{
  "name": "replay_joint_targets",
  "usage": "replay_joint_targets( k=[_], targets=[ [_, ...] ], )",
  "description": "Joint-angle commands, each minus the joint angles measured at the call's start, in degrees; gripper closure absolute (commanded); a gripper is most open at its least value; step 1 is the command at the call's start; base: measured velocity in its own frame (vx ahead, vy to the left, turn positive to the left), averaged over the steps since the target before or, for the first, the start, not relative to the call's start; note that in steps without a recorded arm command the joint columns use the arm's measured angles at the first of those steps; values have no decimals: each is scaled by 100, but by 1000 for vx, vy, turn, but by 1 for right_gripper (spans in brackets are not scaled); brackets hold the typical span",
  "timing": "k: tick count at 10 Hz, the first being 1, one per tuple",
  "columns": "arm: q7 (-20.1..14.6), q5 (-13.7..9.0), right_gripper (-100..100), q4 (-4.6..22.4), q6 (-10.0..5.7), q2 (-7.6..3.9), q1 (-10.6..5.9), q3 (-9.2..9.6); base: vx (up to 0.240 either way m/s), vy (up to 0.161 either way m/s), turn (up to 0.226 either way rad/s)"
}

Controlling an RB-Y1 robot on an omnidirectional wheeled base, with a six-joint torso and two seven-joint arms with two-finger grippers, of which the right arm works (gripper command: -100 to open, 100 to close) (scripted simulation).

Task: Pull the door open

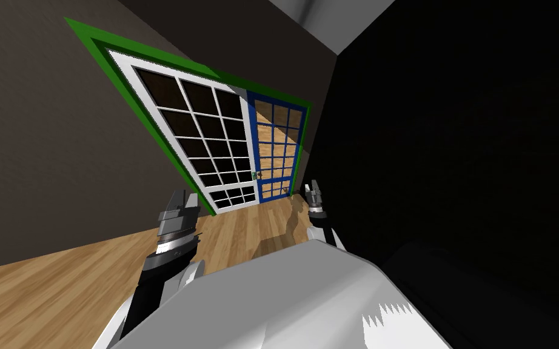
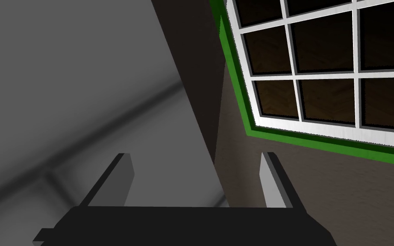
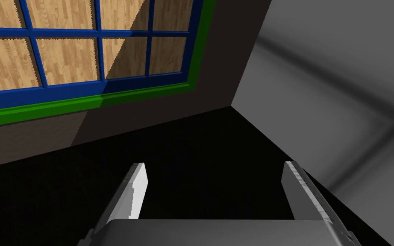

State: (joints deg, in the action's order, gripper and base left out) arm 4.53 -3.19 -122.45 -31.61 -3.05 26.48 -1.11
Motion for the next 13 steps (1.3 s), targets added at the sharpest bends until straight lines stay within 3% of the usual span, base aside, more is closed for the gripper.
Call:
replay_joint_targets(
  k=[1, 13],
  targets=[
    [165, 45, -100, 134, -43, -10, -10, -13, 107, 46, 27],
    [1422, 364, -100, 1346, -410, -151, -118, -241, 108, 54, 36]
  ],
)
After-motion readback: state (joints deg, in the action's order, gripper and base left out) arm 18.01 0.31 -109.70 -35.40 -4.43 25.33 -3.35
